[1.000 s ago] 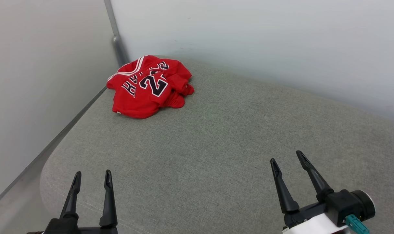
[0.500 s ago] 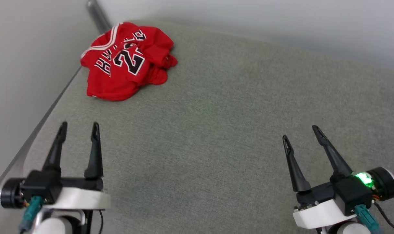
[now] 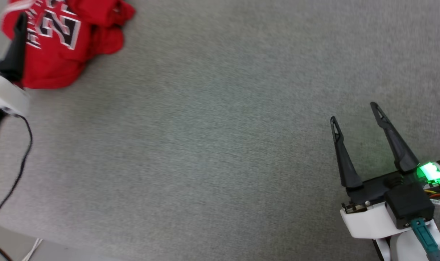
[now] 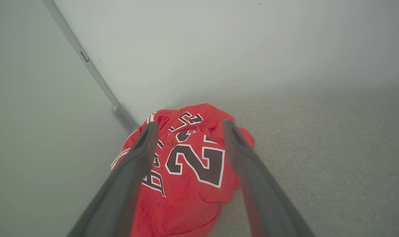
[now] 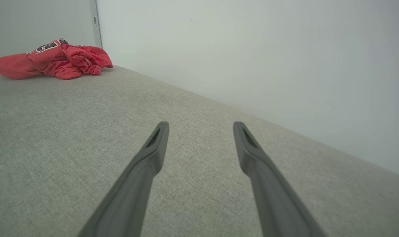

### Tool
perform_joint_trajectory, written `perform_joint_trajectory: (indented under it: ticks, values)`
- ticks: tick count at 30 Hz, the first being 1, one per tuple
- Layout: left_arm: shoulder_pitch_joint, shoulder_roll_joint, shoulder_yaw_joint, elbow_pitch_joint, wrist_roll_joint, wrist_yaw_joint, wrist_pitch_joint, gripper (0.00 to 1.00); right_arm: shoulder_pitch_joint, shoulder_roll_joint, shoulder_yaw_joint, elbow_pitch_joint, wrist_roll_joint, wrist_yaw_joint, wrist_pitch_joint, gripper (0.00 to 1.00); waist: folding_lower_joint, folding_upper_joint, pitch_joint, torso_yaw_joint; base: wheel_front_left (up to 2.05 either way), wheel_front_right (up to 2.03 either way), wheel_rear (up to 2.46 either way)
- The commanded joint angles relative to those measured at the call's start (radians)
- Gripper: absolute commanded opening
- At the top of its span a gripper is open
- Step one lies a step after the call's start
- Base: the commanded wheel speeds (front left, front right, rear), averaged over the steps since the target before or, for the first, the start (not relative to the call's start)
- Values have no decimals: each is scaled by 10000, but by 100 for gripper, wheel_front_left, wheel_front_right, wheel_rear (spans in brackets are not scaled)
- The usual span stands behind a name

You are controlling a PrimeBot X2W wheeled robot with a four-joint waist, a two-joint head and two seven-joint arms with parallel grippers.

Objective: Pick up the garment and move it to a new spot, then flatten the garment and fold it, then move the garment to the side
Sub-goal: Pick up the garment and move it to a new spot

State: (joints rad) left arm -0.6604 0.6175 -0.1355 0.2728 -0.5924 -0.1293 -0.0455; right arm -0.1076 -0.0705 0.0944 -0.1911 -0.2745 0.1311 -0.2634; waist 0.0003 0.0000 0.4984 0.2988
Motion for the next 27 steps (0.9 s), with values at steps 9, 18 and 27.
perform_joint_trajectory:
  ticks: [9,18,27]
  values:
    - [-2430,2372,-899,1477,-4685,-6,4745,100,-437,52,39,-343,196,-7,-21,100,-3,0,2105,-1595,0,0,0]
    - [-3464,3070,-1387,2873,-5667,27,7368,100,-452,106,90,-113,355,-13,53,100,-3,0,2828,-2325,0,0,0]
    - [-3255,2360,-2146,3699,-5456,127,7846,0,-453,88,-91,-28,620,-17,62,100,-3,0,2739,-2490,0,0,0]
